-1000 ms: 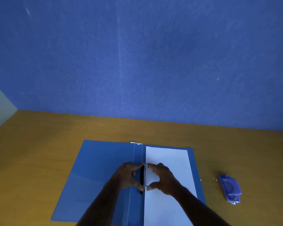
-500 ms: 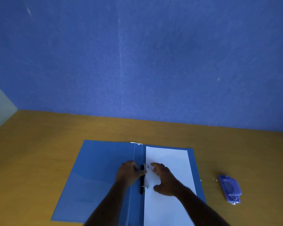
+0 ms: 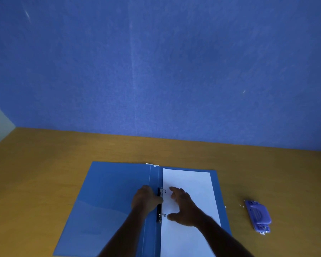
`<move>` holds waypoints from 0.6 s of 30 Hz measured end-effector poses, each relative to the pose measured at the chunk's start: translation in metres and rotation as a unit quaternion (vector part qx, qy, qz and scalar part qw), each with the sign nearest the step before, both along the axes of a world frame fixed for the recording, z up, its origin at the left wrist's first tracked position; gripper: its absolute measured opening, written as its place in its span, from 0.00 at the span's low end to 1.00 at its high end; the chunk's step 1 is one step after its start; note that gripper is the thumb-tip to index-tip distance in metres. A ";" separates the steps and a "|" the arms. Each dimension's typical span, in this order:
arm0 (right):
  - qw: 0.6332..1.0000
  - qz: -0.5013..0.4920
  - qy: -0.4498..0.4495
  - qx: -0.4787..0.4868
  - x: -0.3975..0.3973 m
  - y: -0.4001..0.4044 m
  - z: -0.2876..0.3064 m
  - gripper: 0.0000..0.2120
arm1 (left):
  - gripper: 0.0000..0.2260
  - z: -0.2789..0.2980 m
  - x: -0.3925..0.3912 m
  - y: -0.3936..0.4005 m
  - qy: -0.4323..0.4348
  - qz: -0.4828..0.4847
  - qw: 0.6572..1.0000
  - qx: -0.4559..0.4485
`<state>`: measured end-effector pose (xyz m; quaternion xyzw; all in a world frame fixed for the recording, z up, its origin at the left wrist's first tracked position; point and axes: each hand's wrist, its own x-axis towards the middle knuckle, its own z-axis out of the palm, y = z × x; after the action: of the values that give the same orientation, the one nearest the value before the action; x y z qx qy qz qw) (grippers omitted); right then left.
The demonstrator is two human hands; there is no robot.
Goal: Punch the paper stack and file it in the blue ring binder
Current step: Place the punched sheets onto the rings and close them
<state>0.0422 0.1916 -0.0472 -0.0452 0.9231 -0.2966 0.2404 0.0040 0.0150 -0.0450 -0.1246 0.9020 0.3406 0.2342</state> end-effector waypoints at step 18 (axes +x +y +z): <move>0.999 0.039 -0.027 -0.010 0.000 0.005 0.006 0.61 | 0.15 0.007 0.013 0.016 -0.016 0.096 0.975 0.200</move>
<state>0.0427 0.1971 -0.0409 -0.0754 0.9109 -0.2971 0.2762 0.0174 0.0306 -0.0383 -0.1671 0.7953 0.5331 0.2353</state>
